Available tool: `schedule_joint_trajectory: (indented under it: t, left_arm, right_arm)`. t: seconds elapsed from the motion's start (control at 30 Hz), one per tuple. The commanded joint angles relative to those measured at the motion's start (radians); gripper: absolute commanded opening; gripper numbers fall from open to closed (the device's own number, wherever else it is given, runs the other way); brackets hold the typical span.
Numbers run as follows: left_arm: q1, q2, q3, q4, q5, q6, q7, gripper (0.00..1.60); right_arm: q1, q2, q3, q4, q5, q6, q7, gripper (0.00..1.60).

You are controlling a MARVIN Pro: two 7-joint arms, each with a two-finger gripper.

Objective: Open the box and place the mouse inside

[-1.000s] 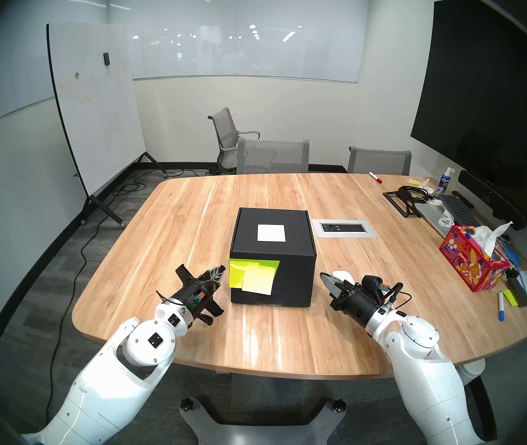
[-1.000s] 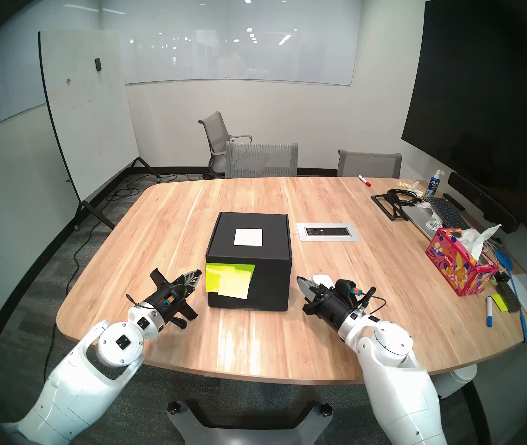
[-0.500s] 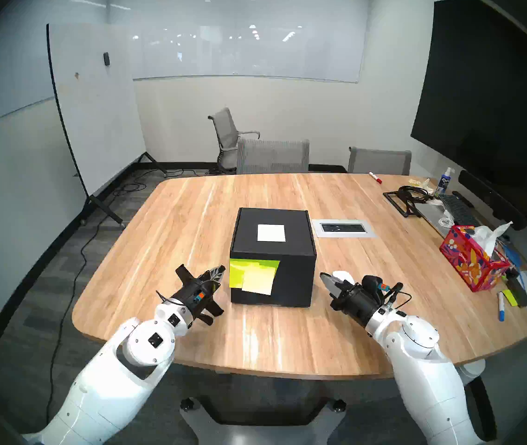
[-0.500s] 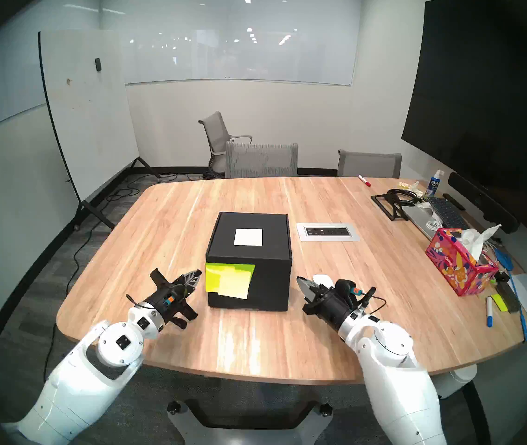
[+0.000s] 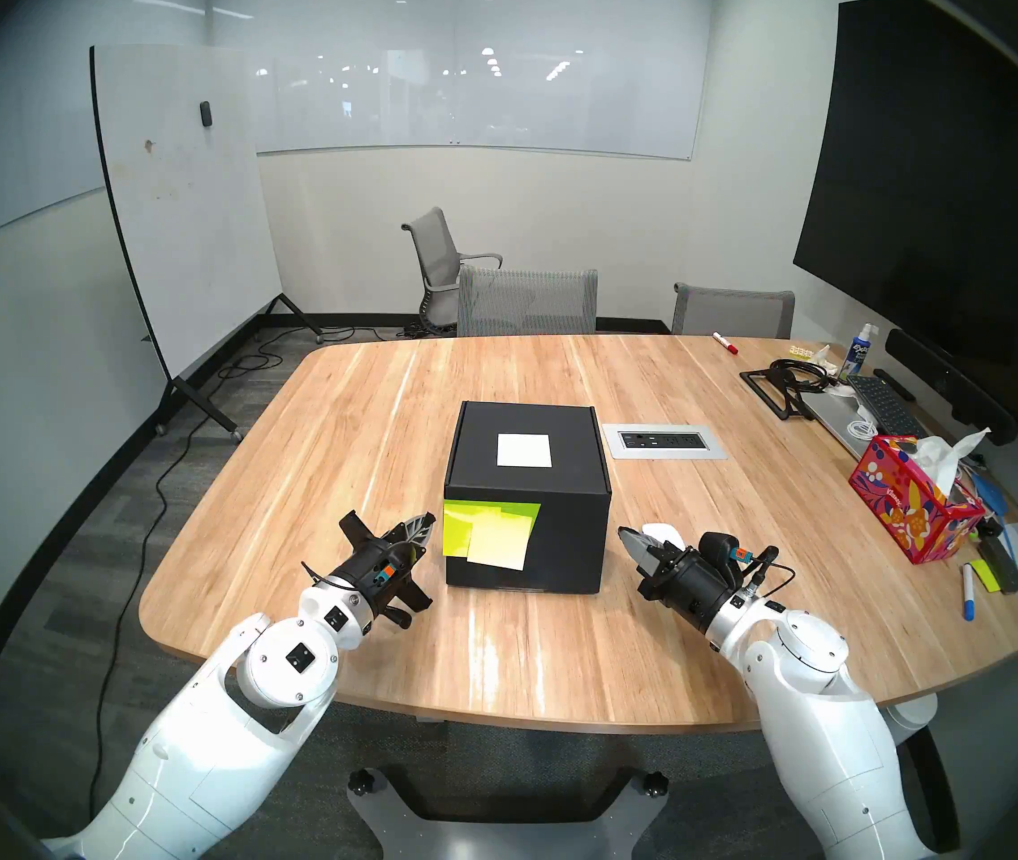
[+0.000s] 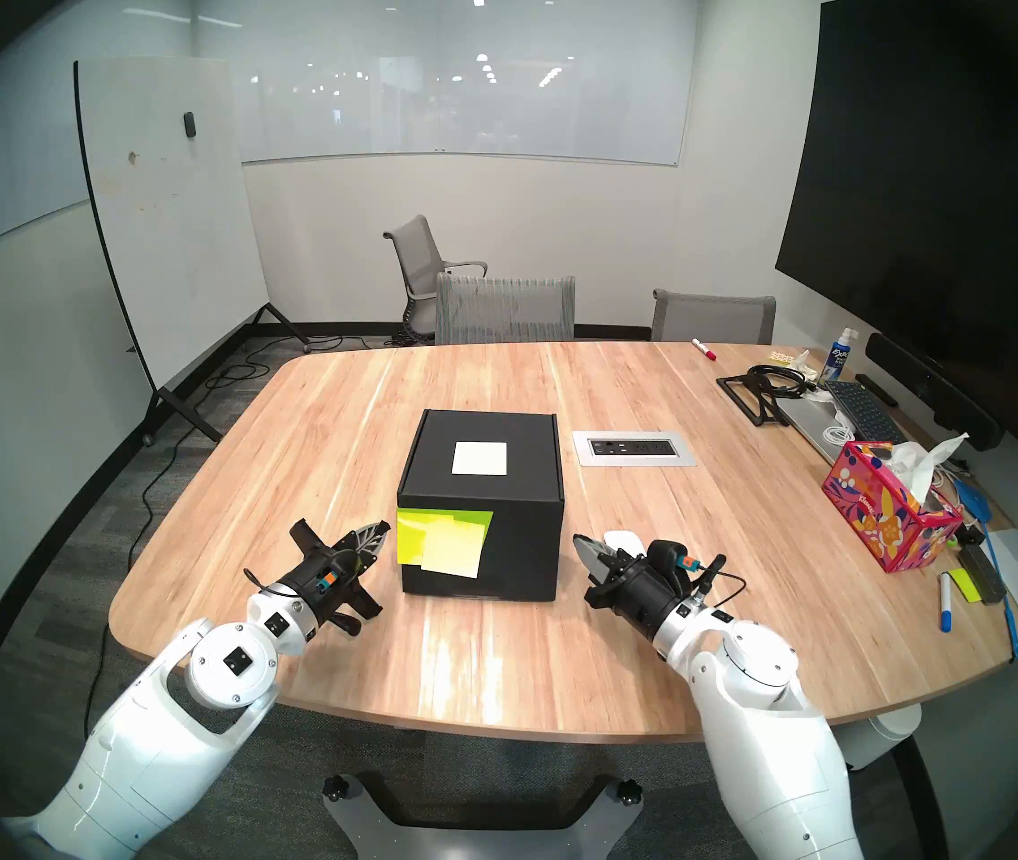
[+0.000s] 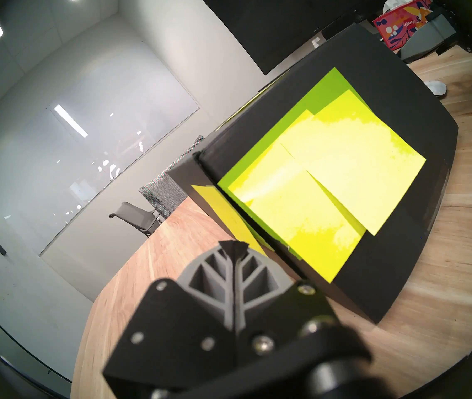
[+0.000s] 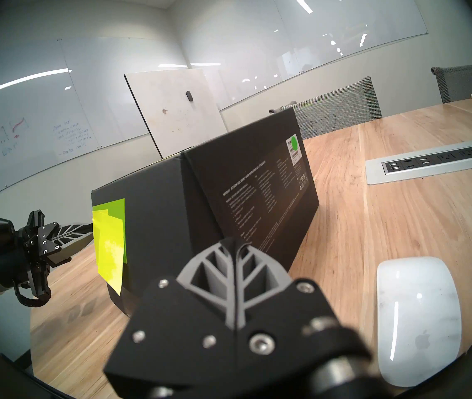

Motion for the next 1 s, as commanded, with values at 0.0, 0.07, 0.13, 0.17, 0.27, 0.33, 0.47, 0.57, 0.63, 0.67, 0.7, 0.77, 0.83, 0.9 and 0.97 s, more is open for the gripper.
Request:
schedule_joint_trajectory:
  t: [0.0, 0.07, 0.13, 0.17, 0.27, 0.33, 0.47, 0.57, 0.63, 0.67, 0.7, 0.77, 0.83, 0.9, 0.97]
  left_arm:
    - [-0.005, 0.001, -0.001, -0.017, 0.003, -0.005, 0.002, 0.00]
    - [-0.005, 0.001, -0.001, -0.017, 0.003, -0.005, 0.002, 0.00]
    - [-0.005, 0.001, -0.001, -0.017, 0.003, -0.005, 0.002, 0.00]
    - [-0.005, 0.001, -0.001, -0.017, 0.003, -0.005, 0.002, 0.00]
    - [-0.005, 0.001, -0.001, -0.017, 0.003, -0.005, 0.002, 0.00]
    - [-0.005, 0.001, -0.001, -0.017, 0.003, -0.005, 0.002, 0.00]
    - [-0.005, 0.001, -0.001, -0.017, 0.003, -0.005, 0.002, 0.00]
    - [-0.005, 0.001, -0.001, -0.017, 0.003, -0.005, 0.002, 0.00]
    - [-0.005, 0.001, -0.001, -0.017, 0.003, -0.005, 0.002, 0.00]
    - [-0.005, 0.001, -0.001, -0.017, 0.003, -0.005, 0.002, 0.00]
    - [-0.005, 0.001, -0.001, -0.017, 0.003, -0.005, 0.002, 0.00]
    - [-0.005, 0.001, -0.001, -0.017, 0.003, -0.005, 0.002, 0.00]
    - [-0.005, 0.001, -0.001, -0.017, 0.003, -0.005, 0.002, 0.00]
    - [-0.005, 0.001, -0.001, -0.017, 0.003, -0.005, 0.002, 0.00]
    - [-0.005, 0.001, -0.001, -0.017, 0.003, -0.005, 0.002, 0.00]
  right_arm:
    - [0.011, 0.002, -0.001, -0.015, -0.001, 0.002, 0.000, 0.00]
    - [0.011, 0.002, -0.001, -0.015, -0.001, 0.002, 0.001, 0.00]
    - [0.011, 0.002, -0.001, -0.015, -0.001, 0.002, 0.001, 0.00]
    - [0.011, 0.002, -0.001, -0.015, -0.001, 0.002, 0.001, 0.00]
    - [0.011, 0.001, -0.001, -0.015, -0.001, 0.002, 0.001, 0.00]
    - [0.011, 0.001, -0.001, -0.015, -0.001, 0.002, 0.001, 0.00]
    - [0.011, 0.001, -0.001, -0.015, -0.001, 0.002, 0.001, 0.00]
    - [0.011, 0.001, -0.001, -0.015, -0.001, 0.002, 0.001, 0.00]
    - [0.011, 0.001, -0.001, -0.015, -0.001, 0.002, 0.001, 0.00]
    - [0.011, 0.001, -0.001, -0.015, -0.001, 0.002, 0.001, 0.00]
    - [0.011, 0.001, -0.001, -0.015, -0.001, 0.002, 0.001, 0.00]
    - [0.011, 0.001, -0.001, -0.015, -0.001, 0.002, 0.001, 0.00]
    - [0.011, 0.001, -0.001, -0.015, -0.001, 0.002, 0.001, 0.00]
    - [0.011, 0.001, -0.001, -0.015, -0.001, 0.002, 0.001, 0.00]
    - [0.011, 0.001, -0.001, -0.015, -0.001, 0.002, 0.001, 0.00]
